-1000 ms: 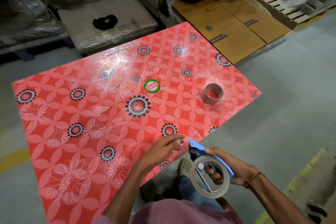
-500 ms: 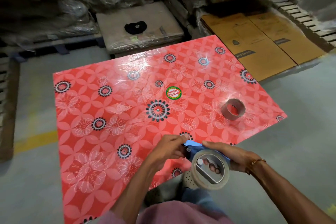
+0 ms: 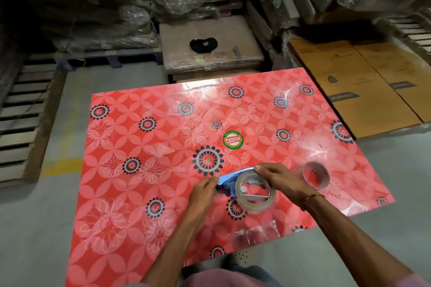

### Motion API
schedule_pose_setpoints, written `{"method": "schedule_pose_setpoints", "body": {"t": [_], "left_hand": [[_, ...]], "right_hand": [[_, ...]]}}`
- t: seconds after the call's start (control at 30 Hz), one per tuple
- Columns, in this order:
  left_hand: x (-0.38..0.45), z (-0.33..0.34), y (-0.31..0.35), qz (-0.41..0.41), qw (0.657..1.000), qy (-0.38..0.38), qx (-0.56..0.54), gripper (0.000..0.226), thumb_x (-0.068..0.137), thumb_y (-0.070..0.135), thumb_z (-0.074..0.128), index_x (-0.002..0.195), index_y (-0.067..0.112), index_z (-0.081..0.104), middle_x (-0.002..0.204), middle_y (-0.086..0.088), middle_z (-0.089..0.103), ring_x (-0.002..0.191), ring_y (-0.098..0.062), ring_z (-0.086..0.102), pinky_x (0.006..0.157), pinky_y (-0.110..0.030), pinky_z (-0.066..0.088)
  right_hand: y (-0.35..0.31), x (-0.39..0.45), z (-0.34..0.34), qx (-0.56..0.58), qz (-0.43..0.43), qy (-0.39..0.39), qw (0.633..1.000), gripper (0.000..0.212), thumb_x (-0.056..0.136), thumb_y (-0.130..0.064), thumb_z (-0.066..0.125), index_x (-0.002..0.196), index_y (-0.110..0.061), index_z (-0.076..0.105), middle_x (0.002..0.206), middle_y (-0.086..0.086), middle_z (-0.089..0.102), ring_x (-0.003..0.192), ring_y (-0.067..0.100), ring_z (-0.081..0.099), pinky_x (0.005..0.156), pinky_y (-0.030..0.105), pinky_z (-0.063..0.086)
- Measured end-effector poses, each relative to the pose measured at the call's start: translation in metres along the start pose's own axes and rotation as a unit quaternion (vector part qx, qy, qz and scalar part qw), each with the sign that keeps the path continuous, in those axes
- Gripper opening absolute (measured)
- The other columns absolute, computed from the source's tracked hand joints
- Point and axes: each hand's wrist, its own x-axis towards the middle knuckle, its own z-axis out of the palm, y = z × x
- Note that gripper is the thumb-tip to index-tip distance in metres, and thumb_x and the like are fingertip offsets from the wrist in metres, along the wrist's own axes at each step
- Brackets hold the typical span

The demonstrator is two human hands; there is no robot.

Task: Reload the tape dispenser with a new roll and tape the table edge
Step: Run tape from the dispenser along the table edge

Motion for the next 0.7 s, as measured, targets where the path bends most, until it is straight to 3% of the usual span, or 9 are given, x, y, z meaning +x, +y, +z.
{"method": "schedule_pose_setpoints", "body": {"t": [0.07,0.13,0.2,0.27,0.33,0.43,0.5,0.6,0.7], "left_hand": [[0.014,0.003,0.0,0.035,0.996,0.044,0.063,0.035,0.101,0.047,0.048,0.093,0.022,0.072,0.089,0.005,0.062,0.084,-0.015,0.056,0.074,-0.029,0.041],[0.028,0.003,0.0,0.061,0.986,0.092,0.123,0.052,0.1,0.049,0.046,0.072,0.009,0.065,0.067,0.002,0.052,0.067,-0.016,0.048,0.063,-0.03,0.036],[0.041,0.002,0.0,0.08,0.973,0.139,0.166,0.056,0.099,0.055,0.045,0.058,0.016,0.05,0.061,-0.003,0.047,0.061,-0.021,0.046,0.061,-0.035,0.044],[0.055,0.001,-0.003,0.078,0.966,0.163,0.183,0.052,0.097,0.062,0.043,0.064,0.023,0.054,0.077,-0.02,0.06,0.078,-0.043,0.059,0.079,-0.05,0.054],[0.07,-0.001,-0.007,0.063,0.966,0.17,0.186,0.049,0.092,0.072,0.036,0.08,0.031,0.059,0.097,-0.026,0.066,0.1,-0.051,0.06,0.087,-0.056,0.052],[0.084,-0.003,-0.005,0.05,0.96,0.179,0.207,0.073,0.084,0.085,0.025,0.088,0.029,0.071,0.099,-0.014,0.07,0.104,-0.038,0.065,0.092,-0.048,0.053],[0.09,-0.004,-0.003,0.041,0.958,0.183,0.215,0.071,0.087,0.083,0.026,0.095,0.031,0.075,0.105,-0.011,0.069,0.113,-0.033,0.061,0.099,-0.046,0.05],[0.09,-0.002,0.007,0.038,0.958,0.178,0.224,0.07,0.088,0.082,0.026,0.108,0.035,0.074,0.11,-0.016,0.071,0.132,-0.037,0.047,0.111,-0.047,0.035],[0.089,-0.001,0.019,0.031,0.956,0.176,0.233,0.056,0.096,0.066,0.037,0.12,0.03,0.072,0.129,-0.021,0.059,0.14,-0.039,0.037,0.113,-0.051,0.034]], "right_hand": [[-0.003,0.018,-0.005,-0.013,-0.027,-0.012,0.999,0.033,0.106,-0.029,0.052,0.083,-0.013,0.068,0.077,0.0,0.054,0.074,0.013,0.047,0.069,0.031,0.038],[-0.004,0.036,-0.008,-0.015,-0.038,-0.014,0.999,0.031,0.106,-0.027,0.052,0.089,-0.009,0.072,0.081,-0.002,0.062,0.075,0.009,0.054,0.072,0.027,0.044],[-0.005,0.052,-0.01,-0.007,-0.042,-0.011,0.999,0.027,0.105,-0.025,0.053,0.102,-0.009,0.075,0.09,-0.003,0.072,0.079,0.005,0.062,0.074,0.019,0.051],[-0.005,0.066,-0.01,0.0,-0.046,-0.011,0.999,0.026,0.105,-0.023,0.054,0.108,-0.008,0.075,0.096,-0.001,0.074,0.08,0.001,0.065,0.074,0.013,0.052],[-0.006,0.078,-0.009,0.004,-0.052,-0.012,0.999,0.026,0.105,-0.02,0.054,0.108,-0.005,0.074,0.096,0.001,0.072,0.075,-0.003,0.064,0.071,0.009,0.05],[-0.005,0.092,-0.009,0.015,-0.055,-0.01,0.998,0.027,0.105,-0.017,0.054,0.112,0.0,0.073,0.098,0.004,0.073,0.072,-0.009,0.066,0.069,0.007,0.05],[-0.006,0.098,-0.01,0.023,-0.052,-0.016,0.998,0.027,0.105,-0.018,0.053,0.111,-0.002,0.073,0.097,0.003,0.074,0.075,-0.004,0.069,0.068,0.009,0.051],[-0.003,0.107,-0.012,0.02,-0.054,-0.018,0.998,0.025,0.105,-0.023,0.054,0.104,-0.01,0.075,0.097,0.003,0.076,0.086,0.012,0.07,0.076,0.022,0.055],[-0.002,0.112,-0.014,0.001,-0.072,-0.007,0.997,0.028,0.103,-0.03,0.055,0.099,-0.012,0.077,0.101,0.013,0.077,0.089,0.021,0.072,0.083,0.044,0.058]]}}
